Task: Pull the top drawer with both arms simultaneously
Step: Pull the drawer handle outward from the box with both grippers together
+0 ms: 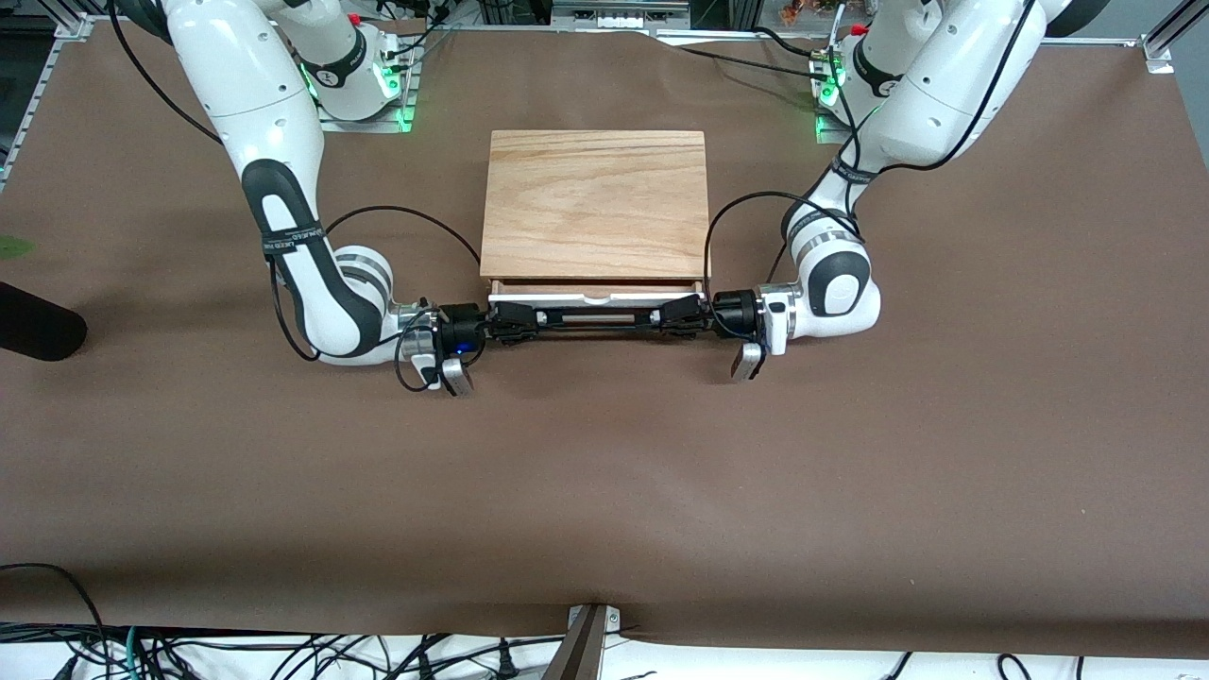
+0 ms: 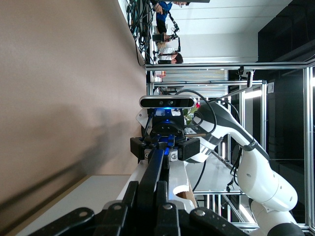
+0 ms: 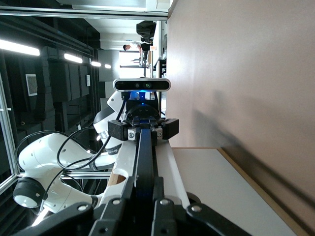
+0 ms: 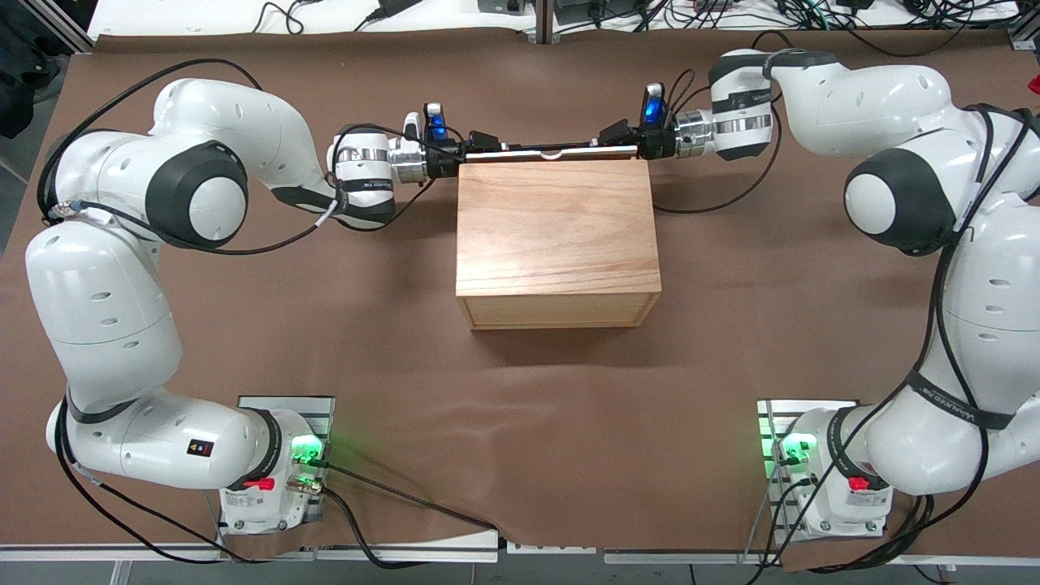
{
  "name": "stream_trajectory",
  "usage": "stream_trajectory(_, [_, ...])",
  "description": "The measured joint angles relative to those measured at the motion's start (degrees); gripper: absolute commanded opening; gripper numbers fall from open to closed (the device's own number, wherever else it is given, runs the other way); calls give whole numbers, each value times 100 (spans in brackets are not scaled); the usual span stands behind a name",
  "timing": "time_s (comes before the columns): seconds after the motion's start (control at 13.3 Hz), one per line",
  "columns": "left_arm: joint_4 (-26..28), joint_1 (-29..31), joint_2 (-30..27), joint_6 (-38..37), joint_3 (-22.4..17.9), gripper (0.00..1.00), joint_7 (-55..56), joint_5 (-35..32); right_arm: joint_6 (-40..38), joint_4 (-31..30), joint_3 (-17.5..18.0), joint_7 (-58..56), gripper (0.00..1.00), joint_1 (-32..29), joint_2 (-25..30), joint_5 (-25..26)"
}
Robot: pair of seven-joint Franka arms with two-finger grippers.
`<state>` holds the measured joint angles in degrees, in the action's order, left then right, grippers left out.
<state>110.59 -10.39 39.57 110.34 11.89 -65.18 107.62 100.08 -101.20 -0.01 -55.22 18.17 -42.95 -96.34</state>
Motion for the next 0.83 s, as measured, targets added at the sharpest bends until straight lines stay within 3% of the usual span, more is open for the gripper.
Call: stream_trajectory(0.83, [-295,-76,127,-4,-125,0,170,-54,60,242,-20,84,0,-9,-111,-34])
